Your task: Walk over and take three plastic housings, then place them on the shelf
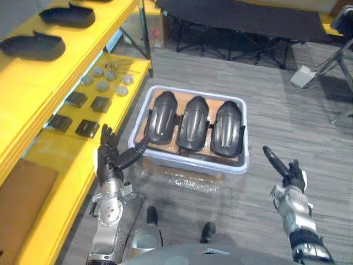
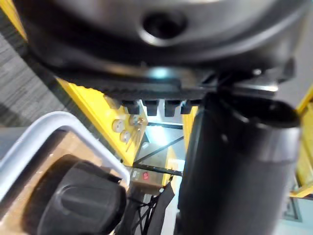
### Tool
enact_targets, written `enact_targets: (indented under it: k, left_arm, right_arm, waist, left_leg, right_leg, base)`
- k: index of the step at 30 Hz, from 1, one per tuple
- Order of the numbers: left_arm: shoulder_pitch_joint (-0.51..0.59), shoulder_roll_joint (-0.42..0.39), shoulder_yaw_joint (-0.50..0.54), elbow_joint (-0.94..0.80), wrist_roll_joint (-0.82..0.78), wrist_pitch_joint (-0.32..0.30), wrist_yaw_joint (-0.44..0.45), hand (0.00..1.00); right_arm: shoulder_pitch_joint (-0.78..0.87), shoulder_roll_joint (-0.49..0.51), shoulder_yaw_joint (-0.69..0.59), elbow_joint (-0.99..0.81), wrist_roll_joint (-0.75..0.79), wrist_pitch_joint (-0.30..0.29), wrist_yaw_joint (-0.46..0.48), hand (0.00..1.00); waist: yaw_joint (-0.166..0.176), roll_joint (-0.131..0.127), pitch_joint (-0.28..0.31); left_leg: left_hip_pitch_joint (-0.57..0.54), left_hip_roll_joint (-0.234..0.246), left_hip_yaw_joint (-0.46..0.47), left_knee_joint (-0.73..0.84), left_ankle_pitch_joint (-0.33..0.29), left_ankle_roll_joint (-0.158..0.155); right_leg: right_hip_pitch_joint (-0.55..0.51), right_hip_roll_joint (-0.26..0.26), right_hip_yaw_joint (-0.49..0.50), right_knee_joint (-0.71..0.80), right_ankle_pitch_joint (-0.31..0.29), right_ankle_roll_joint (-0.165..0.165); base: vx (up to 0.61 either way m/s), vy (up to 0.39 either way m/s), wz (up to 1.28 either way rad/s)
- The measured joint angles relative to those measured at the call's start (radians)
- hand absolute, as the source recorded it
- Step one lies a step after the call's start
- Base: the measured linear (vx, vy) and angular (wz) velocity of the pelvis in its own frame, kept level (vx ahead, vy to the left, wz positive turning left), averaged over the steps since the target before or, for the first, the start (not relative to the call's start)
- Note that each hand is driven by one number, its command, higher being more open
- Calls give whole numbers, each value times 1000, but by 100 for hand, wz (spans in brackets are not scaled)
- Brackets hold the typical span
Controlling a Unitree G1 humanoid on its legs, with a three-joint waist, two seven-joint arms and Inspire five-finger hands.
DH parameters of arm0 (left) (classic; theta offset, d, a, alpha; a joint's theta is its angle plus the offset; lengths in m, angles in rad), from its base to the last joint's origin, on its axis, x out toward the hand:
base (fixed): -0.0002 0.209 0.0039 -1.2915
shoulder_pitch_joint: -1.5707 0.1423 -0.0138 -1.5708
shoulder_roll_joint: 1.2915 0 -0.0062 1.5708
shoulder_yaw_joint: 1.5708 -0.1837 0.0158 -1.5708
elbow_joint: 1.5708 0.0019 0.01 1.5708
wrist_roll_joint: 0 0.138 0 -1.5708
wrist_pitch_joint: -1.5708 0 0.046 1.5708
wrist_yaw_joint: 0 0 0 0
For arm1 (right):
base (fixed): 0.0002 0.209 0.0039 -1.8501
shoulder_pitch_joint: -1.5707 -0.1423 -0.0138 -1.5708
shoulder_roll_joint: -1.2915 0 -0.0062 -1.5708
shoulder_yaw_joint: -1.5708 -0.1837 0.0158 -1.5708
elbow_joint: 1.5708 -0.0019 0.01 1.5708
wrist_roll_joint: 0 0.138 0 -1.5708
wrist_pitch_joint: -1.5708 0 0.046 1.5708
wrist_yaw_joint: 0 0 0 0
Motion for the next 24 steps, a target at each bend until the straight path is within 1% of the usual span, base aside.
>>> enact_targets:
  k: [1,3,6,7,9,12,13,16,18,20,21,23,24]
  left_arm:
    - [-13,8,-11,2,0,4,-2,100]
    - [-48,18,-33,3,0,8,-11,100]
    - [-69,23,-39,5,0,8,-20,100]
    - [-82,34,-53,15,0,9,-20,100]
    - [-95,38,-69,37,-1,9,-23,100]
    - [-104,38,-108,109,-6,9,-27,100]
    - [-104,38,-118,121,-9,9,-29,100]
    - [-99,39,-152,144,-23,11,-35,100]
    - [-120,40,-174,181,-42,15,-40,100]
    - [-135,40,-188,201,-42,22,-41,100]
    - [-136,39,-189,209,-44,25,-42,100]
    - [-140,40,-201,229,-51,27,-42,100]
    - [-142,39,-211,240,-62,26,-41,100]
  right_arm:
    - [-35,-14,0,33,9,0,6,100]
    - [-138,-63,0,107,19,-1,22,100]
    - [-256,-135,1,146,16,-3,42,100]
    - [-310,-173,3,166,13,-3,43,100]
    - [-383,-223,25,207,-9,1,42,100]
    - [-485,-290,73,262,-64,22,42,100]
    - [-500,-301,81,272,-66,29,42,100]
    - [-558,-331,111,319,-104,80,40,100]
    - [-615,-358,120,371,-129,140,39,100]
    - [-641,-378,129,392,-151,167,40,100]
    - [-659,-389,145,400,-161,190,42,100]
    - [-685,-413,178,423,-162,212,49,100]
    - [-704,-433,192,432,-162,230,52,100]
  waist:
    - [7,0,13]
    - [26,5,56]
    - [29,27,108]
    - [40,40,129]
    - [48,54,146]
    - [48,76,170]
    - [48,79,174]
    - [52,84,178]
    - [54,95,197]
    - [55,105,204]
    - [55,109,206]
    - [55,121,215]
    - [59,130,220]
  left_leg:
    - [-11,0,-9,0,6,0]
    - [-32,-2,-23,-19,32,6]
    - [-49,-11,-42,-59,72,17]
    - [-54,-16,-45,-78,88,21]
    - [-70,-20,-47,-90,102,28]
    - [-80,-31,-52,-105,118,37]
    - [-80,-33,-52,-106,118,39]
    - [-96,-37,-57,-108,121,41]
    - [-103,-37,-65,-108,126,41]
    - [-111,-37,-69,-108,128,41]
    - [-119,-36,-69,-108,131,41]
    - [-119,-36,-69,-108,133,43]
    - [-121,-37,-69,-108,135,44]
  right_leg:
    - [-4,1,-9,-2,4,-2]
    - [-20,4,-21,-13,22,-4]
    - [-42,-2,-39,-14,35,-2]
    - [-55,-4,-41,-14,41,0]
    - [-74,-8,-43,-14,49,1]
    - [-89,-18,-47,-14,57,5]
    - [-89,-20,-47,-14,58,6]
    - [-104,-24,-51,-12,58,7]
    - [-106,-23,-60,-10,58,7]
    - [-113,-22,-64,-8,58,7]
    - [-123,-22,-62,-5,58,7]
    - [-128,-25,-62,5,56,4]
    - [-132,-26,-59,7,56,4]
  base:
    - [-100,22,26]
    - [-122,28,25]
    - [-83,42,19]
    - [-71,58,12]
    - [-61,57,6]
    - [-17,47,6]
    - [13,49,5]
    - [28,18,5]
    - [6,-5,11]
    - [-4,-3,3]
    - [0,0,0]
    - [0,0,0]
    - [0,0,0]
